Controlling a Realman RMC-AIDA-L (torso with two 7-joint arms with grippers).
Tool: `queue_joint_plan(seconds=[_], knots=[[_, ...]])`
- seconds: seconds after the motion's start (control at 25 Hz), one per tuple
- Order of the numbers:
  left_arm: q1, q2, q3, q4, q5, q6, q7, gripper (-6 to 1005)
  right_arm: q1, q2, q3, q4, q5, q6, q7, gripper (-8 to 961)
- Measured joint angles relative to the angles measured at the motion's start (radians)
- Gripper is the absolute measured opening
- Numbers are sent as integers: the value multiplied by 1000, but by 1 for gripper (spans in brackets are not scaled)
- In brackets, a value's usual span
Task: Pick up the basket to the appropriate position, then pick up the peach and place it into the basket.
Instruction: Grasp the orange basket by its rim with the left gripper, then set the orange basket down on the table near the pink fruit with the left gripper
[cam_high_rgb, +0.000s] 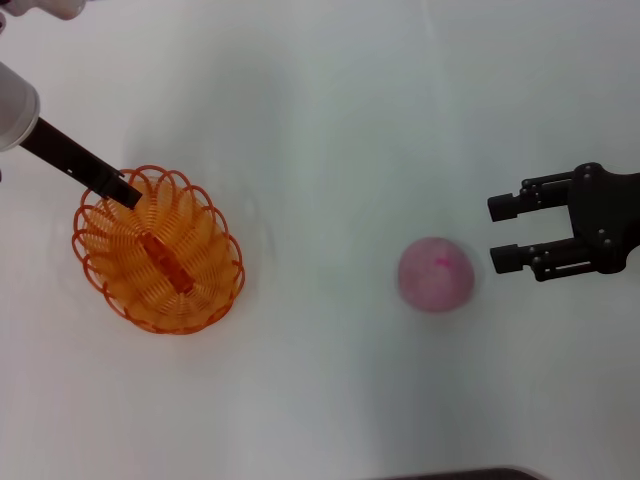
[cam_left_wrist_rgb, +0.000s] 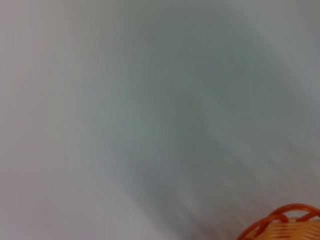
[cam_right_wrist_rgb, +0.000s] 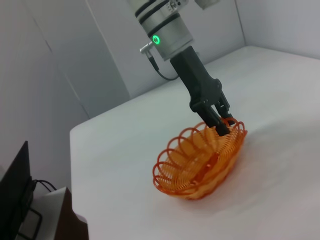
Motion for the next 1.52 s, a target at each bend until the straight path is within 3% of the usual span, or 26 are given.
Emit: queue_joint_plan(seconds=[0.36, 0.6, 1.0, 1.12, 1.36, 1.52], knots=[[3, 6, -25, 1, -2, -5, 0, 293, 2, 5, 7, -8, 3, -13, 0, 714], [8, 7, -44, 16, -4, 22, 0, 66, 2, 6, 9, -7, 3, -8, 0, 714], [10, 12, -298, 144, -44, 193, 0, 43, 5, 8, 11, -8, 2, -8, -1, 714], [28, 15, -424, 183, -66, 242, -24, 41, 5, 8, 12, -8, 2, -8, -2, 714], [110, 15, -468, 211, -134, 230, -91, 40, 5, 8, 19, -9, 2, -10, -3, 714], [188, -6, -469, 216, -207, 198, -120, 44, 5, 8, 21, -8, 2, -13, -3, 714]])
